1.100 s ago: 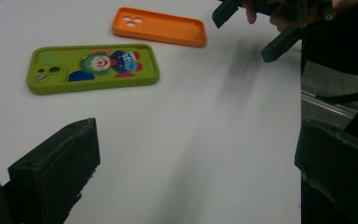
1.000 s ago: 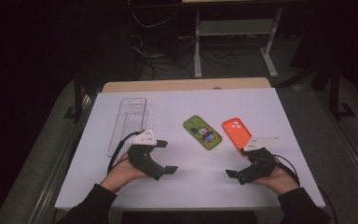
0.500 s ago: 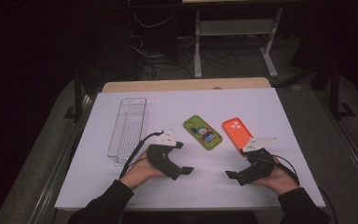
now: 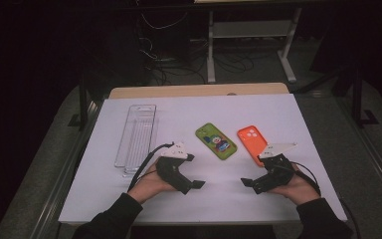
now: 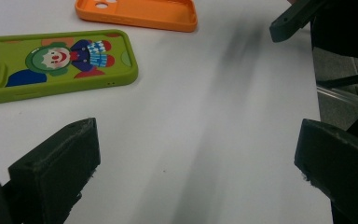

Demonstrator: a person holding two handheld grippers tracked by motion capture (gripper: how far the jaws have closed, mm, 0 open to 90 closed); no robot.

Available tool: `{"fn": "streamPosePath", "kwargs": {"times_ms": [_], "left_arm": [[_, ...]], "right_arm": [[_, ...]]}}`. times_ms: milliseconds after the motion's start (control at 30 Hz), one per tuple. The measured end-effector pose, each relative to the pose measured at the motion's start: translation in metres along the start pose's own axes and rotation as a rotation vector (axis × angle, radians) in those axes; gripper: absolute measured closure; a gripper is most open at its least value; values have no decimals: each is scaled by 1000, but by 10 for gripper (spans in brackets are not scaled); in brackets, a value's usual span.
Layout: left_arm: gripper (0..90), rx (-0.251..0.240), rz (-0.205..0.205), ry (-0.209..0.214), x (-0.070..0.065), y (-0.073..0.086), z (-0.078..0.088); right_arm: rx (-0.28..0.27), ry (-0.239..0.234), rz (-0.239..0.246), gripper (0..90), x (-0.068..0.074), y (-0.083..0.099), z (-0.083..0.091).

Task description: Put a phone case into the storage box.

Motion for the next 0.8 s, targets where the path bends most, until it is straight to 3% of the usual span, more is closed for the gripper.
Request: {"fn": "streamPosePath", "kwargs": {"times_ms": [367,600,633,800], "left_arm": [[0,4,-4,-6,1,1,0],[0,9,-3,4,-2,3,-2],[0,11,-7,8,-1,4,-2],[0,5,-5,3,2,3,0]], "right_arm": [[-9,24,-26,0,-8,-14,-2],[5,42,-65,0,-14,-21,-5],[13,40,-89,0,-13,-21,-5],[14,57,-103,0,-18,-24,-7]]}}
Point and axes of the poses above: each handheld gripper's, and its own axes: z roughly backward along the jaws, y roughly out of its underside, x roughly to its left, the point moved 10 cm from there along -z, roughly forward along the jaws, and after that the axes turned 7 degrees about -z, right-handed, at the moved point
